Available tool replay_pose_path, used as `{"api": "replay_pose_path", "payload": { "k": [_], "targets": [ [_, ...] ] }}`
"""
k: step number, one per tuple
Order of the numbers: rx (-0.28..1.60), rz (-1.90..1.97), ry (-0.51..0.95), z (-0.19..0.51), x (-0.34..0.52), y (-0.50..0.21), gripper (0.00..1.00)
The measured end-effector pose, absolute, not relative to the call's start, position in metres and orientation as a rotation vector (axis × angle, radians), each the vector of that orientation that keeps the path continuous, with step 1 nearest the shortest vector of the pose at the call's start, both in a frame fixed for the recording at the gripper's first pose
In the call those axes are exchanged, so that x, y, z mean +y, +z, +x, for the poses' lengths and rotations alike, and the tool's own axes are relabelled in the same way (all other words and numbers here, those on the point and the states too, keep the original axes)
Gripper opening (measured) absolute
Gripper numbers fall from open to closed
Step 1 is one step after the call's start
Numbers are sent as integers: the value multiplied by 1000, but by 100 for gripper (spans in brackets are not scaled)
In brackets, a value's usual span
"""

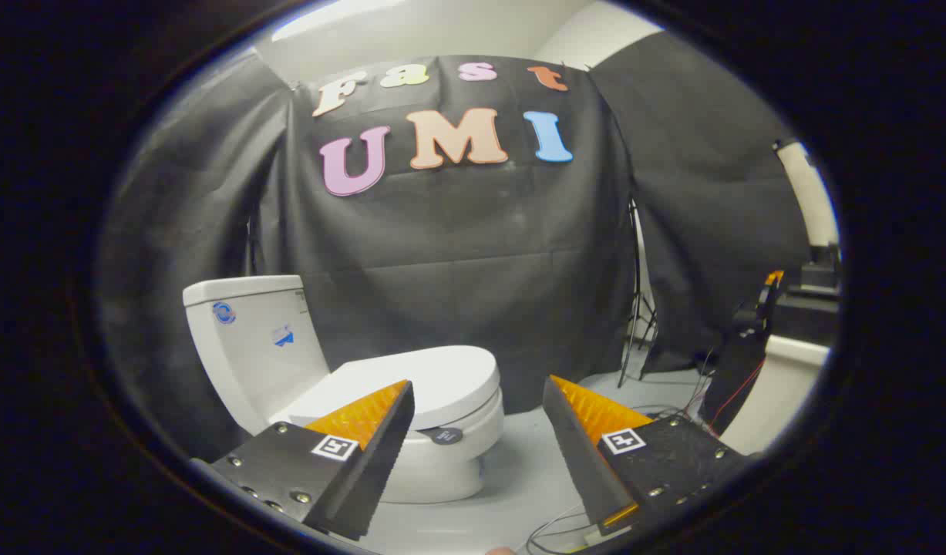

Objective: Open the toilet lid.

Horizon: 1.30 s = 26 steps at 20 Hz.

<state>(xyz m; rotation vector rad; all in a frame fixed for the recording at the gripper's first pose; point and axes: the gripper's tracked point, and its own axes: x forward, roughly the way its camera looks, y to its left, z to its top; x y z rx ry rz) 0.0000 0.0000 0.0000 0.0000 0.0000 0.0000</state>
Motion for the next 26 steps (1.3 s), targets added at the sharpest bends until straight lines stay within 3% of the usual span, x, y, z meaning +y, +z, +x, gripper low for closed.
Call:
{"api": "replay_pose_path", "payload": {
  "k": [14,26],
  "targets": [
    [4,78,-19,-1,-22,4,99],
    [138,140,-93,21,-43,-47,99]
  ]
}}
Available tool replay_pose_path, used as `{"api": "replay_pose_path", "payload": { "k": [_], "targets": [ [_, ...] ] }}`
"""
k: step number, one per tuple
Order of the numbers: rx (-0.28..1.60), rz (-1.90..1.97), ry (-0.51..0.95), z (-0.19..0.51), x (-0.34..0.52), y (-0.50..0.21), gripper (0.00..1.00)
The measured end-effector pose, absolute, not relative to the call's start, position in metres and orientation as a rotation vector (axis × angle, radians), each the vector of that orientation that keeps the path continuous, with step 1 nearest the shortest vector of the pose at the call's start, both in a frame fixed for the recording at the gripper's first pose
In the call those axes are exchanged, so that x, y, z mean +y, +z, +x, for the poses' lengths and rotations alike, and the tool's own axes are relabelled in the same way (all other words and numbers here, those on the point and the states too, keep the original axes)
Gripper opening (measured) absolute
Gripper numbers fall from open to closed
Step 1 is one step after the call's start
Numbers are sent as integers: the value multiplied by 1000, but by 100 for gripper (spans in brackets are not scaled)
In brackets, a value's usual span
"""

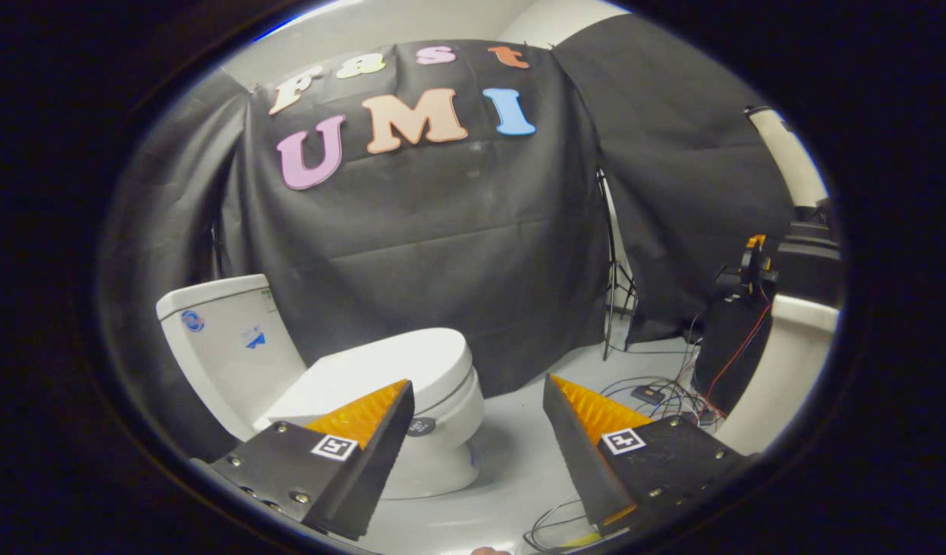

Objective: Open the toilet lid.

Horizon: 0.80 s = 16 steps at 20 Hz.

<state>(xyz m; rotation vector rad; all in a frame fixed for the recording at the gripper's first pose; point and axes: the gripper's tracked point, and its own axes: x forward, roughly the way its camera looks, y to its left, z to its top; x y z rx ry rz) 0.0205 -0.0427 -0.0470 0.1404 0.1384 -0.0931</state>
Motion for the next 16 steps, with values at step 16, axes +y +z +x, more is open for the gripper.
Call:
{"api": "replay_pose_path", "payload": {
  "k": [16],
  "targets": [
    [496,423,28,96,2,-153,96]
  ]
}}
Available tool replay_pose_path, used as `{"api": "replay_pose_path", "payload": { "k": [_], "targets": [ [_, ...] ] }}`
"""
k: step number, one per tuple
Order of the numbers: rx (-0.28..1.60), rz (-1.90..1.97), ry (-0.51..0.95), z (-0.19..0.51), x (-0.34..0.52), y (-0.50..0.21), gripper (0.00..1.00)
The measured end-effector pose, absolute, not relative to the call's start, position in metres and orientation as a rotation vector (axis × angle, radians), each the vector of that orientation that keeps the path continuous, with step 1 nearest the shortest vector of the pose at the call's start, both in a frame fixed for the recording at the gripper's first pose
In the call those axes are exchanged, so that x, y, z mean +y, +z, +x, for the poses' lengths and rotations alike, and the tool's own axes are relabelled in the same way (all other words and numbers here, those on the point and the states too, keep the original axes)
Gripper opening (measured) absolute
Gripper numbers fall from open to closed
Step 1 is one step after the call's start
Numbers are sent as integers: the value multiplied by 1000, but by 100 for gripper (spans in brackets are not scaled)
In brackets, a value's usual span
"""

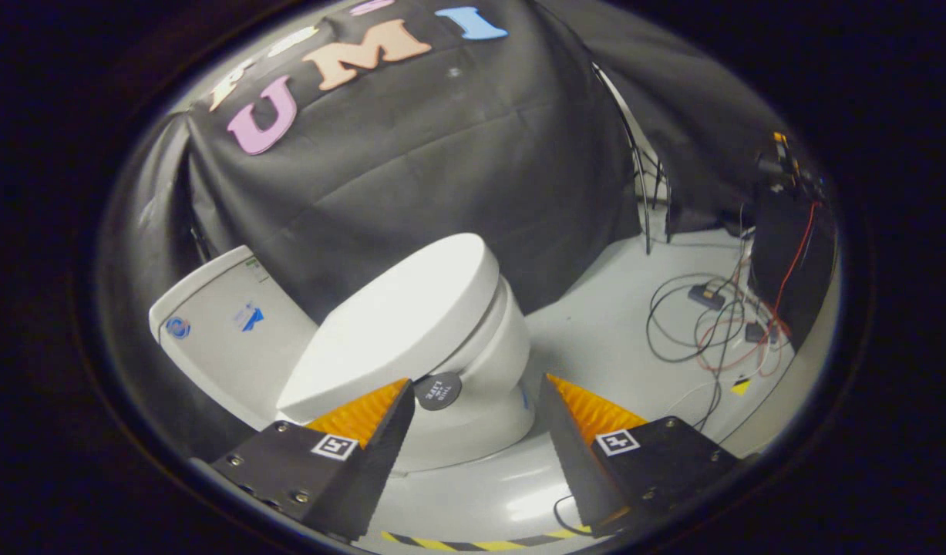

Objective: Open the toilet lid.

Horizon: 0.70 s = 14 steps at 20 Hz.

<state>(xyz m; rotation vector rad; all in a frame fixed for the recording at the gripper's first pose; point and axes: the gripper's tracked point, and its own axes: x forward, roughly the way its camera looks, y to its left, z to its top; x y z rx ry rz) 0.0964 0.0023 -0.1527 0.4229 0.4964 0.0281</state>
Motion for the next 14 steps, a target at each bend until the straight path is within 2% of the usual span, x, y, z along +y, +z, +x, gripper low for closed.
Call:
{"api": "replay_pose_path", "payload": {
  "k": [3,5,9,12,13,14],
  "targets": [
    [564,526,23,112,9,-172,80],
    [611,601,43,123,21,-183,80],
    [696,774,104,132,51,-198,50],
    [698,781,121,140,57,-196,50],
    [694,782,99,148,63,-217,38],
    [695,841,71,152,50,-201,26]
  ]
}}
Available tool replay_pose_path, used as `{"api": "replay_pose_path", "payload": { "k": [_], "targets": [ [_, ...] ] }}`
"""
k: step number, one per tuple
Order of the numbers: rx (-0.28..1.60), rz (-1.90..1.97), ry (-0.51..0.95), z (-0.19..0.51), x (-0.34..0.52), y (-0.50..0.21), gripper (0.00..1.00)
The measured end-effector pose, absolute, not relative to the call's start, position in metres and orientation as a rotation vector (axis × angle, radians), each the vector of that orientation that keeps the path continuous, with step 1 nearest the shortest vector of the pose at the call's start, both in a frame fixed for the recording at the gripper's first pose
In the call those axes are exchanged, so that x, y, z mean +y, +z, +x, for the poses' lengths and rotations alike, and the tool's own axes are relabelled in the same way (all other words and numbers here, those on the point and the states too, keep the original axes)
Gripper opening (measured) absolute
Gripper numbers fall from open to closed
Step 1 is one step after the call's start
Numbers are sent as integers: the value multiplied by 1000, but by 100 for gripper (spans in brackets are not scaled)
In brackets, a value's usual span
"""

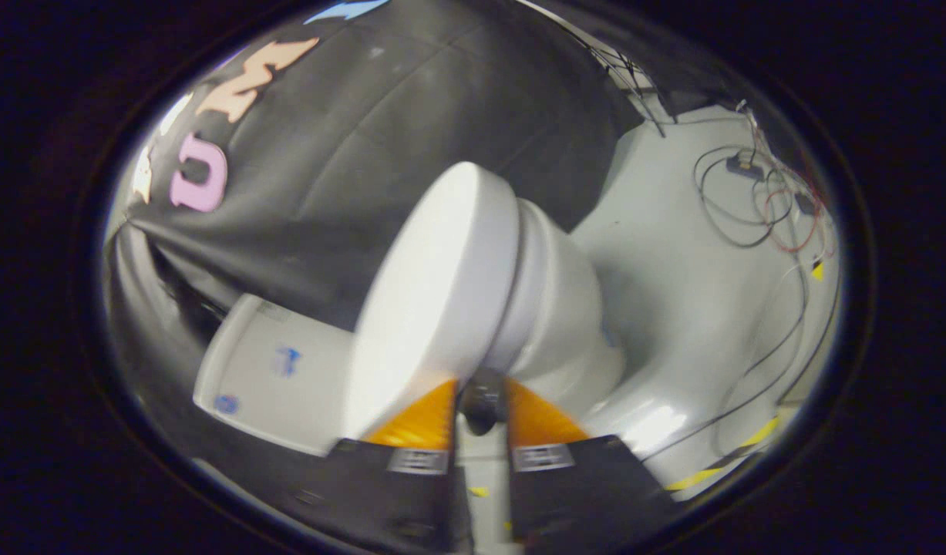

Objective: Open the toilet lid.

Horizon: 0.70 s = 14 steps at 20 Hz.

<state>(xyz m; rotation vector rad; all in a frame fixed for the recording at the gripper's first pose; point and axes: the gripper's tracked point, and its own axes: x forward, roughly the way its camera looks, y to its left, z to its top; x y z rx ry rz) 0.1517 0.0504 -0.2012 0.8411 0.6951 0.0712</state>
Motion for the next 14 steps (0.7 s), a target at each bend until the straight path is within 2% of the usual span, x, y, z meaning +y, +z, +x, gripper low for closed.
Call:
{"api": "replay_pose_path", "payload": {
  "k": [1,3,4,14],
  "targets": [
    [697,868,79,147,54,-198,14],
    [668,911,97,158,56,-201,14],
    [689,919,121,149,54,-197,4],
    [675,780,127,144,59,-180,3]
  ]
}}
